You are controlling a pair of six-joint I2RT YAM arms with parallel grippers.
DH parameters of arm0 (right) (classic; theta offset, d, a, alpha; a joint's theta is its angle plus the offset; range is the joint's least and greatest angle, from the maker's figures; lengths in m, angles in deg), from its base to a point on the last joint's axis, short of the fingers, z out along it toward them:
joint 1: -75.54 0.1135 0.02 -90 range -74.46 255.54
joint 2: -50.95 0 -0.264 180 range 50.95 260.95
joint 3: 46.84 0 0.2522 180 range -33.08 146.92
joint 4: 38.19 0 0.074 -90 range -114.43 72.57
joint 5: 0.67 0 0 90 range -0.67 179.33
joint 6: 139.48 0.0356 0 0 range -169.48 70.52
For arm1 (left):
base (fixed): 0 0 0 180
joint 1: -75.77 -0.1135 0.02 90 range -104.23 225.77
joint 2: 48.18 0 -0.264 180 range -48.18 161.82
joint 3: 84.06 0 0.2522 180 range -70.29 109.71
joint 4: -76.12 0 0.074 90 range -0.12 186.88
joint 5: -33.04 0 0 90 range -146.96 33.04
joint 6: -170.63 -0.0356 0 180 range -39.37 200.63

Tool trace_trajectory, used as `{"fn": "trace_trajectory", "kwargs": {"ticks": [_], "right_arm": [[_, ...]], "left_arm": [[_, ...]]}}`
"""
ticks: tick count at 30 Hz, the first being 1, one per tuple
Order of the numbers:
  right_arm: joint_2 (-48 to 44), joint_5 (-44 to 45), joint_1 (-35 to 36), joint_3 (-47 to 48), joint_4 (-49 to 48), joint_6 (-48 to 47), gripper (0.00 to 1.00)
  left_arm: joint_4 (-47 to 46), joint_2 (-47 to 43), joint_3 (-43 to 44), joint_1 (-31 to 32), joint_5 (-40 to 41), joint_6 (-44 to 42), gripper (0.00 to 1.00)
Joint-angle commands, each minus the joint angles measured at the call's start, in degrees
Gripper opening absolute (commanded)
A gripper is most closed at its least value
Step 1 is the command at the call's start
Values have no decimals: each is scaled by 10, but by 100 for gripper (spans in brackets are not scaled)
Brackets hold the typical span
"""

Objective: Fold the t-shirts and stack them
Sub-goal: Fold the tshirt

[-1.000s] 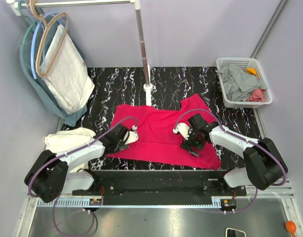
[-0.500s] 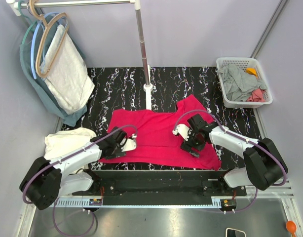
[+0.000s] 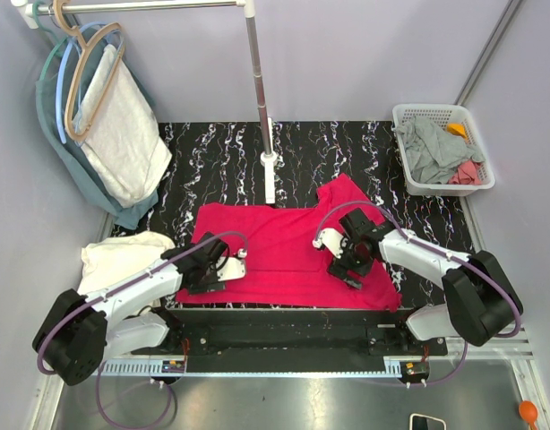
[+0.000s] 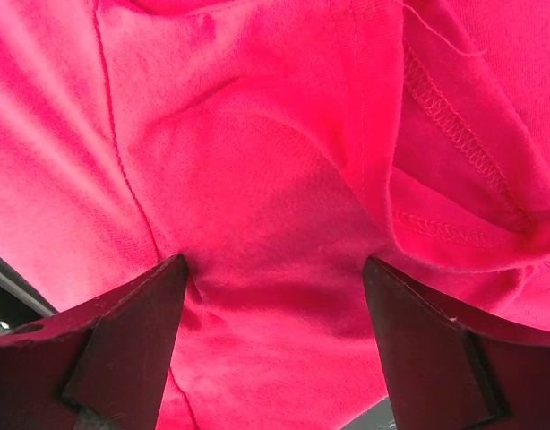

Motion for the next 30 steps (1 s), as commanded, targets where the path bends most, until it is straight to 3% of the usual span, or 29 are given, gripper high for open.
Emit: {"fn": "trace_trajectory", "kwargs": {"ticks": [1, 9, 18, 21, 22, 30], "right_arm": [[-17, 29, 5, 5, 36, -13, 86], [-53, 61, 6, 38, 31, -4, 88], [-69, 103, 5, 100, 35, 22, 89], [-59, 133, 5, 115, 15, 39, 91], [-57, 142, 4, 116, 0, 43, 99], [-43, 227, -1, 116, -108, 50, 100]], "left_arm": [[7, -10, 11, -1, -6, 15, 76], [-59, -34, 43, -1, 15, 36, 79], [-153, -84, 63, -2, 34, 80, 94], [-194, -71, 65, -3, 53, 98, 99], [-206, -66, 65, -4, 61, 109, 99], [-284, -3, 93, -29, 86, 164, 99]]}}
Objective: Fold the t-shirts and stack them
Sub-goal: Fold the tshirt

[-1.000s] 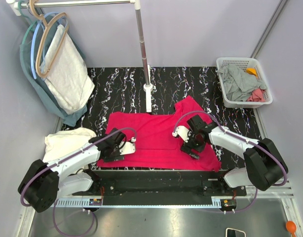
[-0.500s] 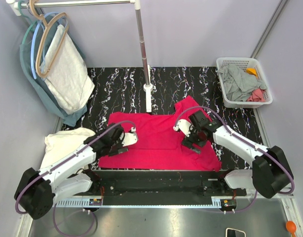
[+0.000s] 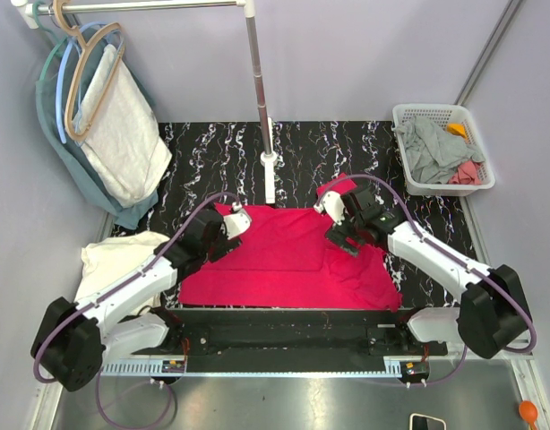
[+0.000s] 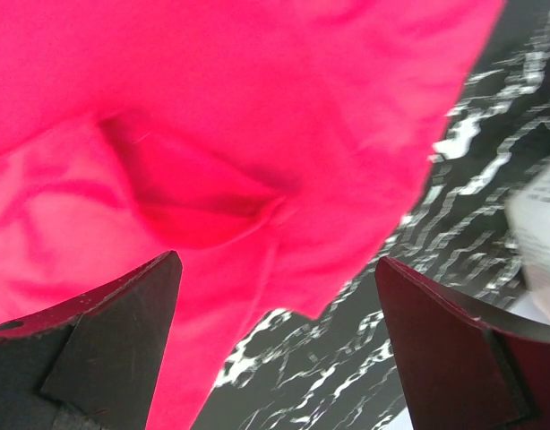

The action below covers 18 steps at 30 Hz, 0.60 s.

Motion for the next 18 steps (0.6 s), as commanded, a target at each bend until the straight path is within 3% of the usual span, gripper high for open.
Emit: {"fn": "trace_trajectory", "kwargs": {"ticks": [1, 10, 18], "right_arm": [[13, 68, -6, 19, -99, 10, 100], [92, 36, -120, 90, -132, 69, 100], [151, 43, -176, 133, -142, 112, 100]], "left_arm": [[-75, 37, 47, -17, 24, 42, 99], [-125, 117, 89, -73, 4, 59, 99], [-87, 190, 181, -150, -52, 135, 99]]}}
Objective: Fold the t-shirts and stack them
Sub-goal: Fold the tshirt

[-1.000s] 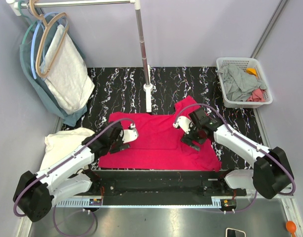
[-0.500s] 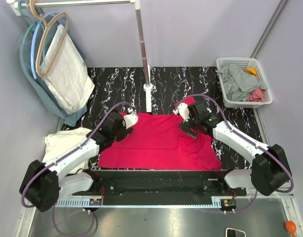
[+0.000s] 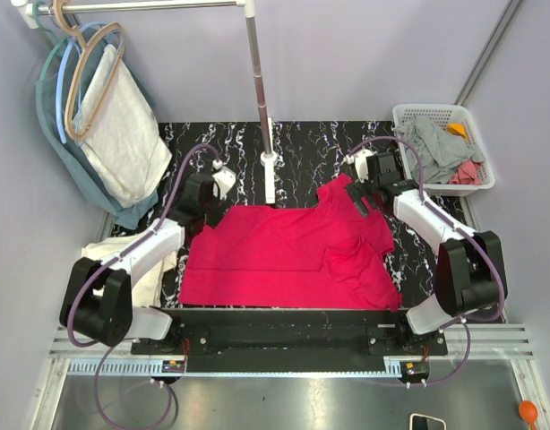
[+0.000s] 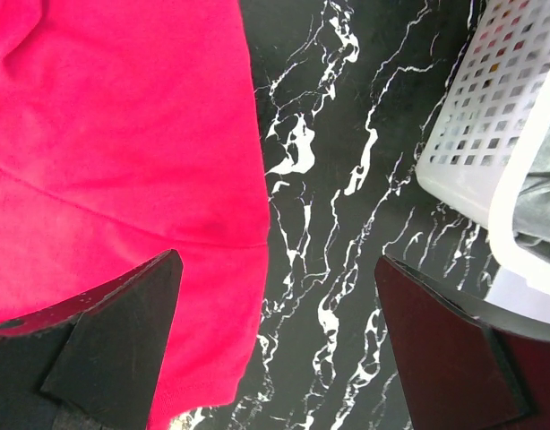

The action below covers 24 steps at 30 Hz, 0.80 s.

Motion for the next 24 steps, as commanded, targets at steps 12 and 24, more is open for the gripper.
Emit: {"fn": "trace_trajectory", "kwargs": {"ticks": [12, 24], "right_arm": [[77, -42, -45, 88, 13, 84, 100], [99, -140, -47, 118, 62, 101, 100]], "left_arm": [[-5, 31, 60, -30, -83, 22, 99], [20, 37, 83, -40, -149, 28, 99]]}}
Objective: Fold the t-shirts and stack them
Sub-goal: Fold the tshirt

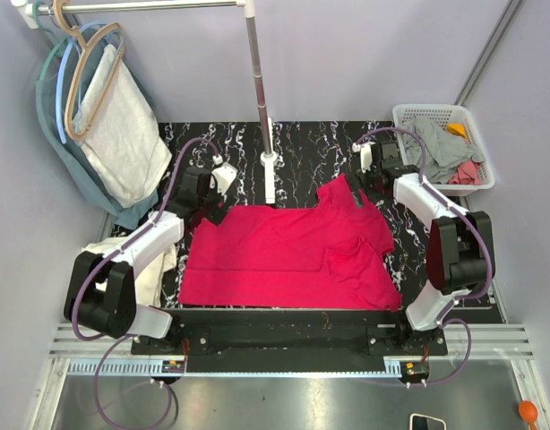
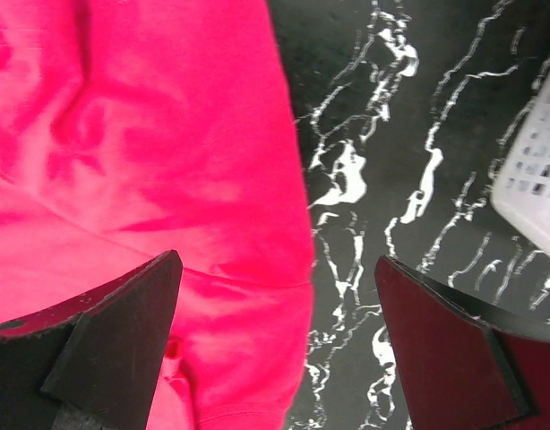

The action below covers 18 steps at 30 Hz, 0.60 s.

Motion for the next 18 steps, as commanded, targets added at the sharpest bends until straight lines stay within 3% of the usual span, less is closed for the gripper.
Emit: {"fn": "trace_trajectory", "kwargs": {"ticks": [1, 18], "right_arm": [[4, -48, -1, 27, 15, 21, 100], [24, -22, -3, 40, 10, -2, 96]], "left_arm": [[-7, 7, 40, -5, -41, 5, 99], [-6, 38, 53, -6, -35, -6, 99]]}}
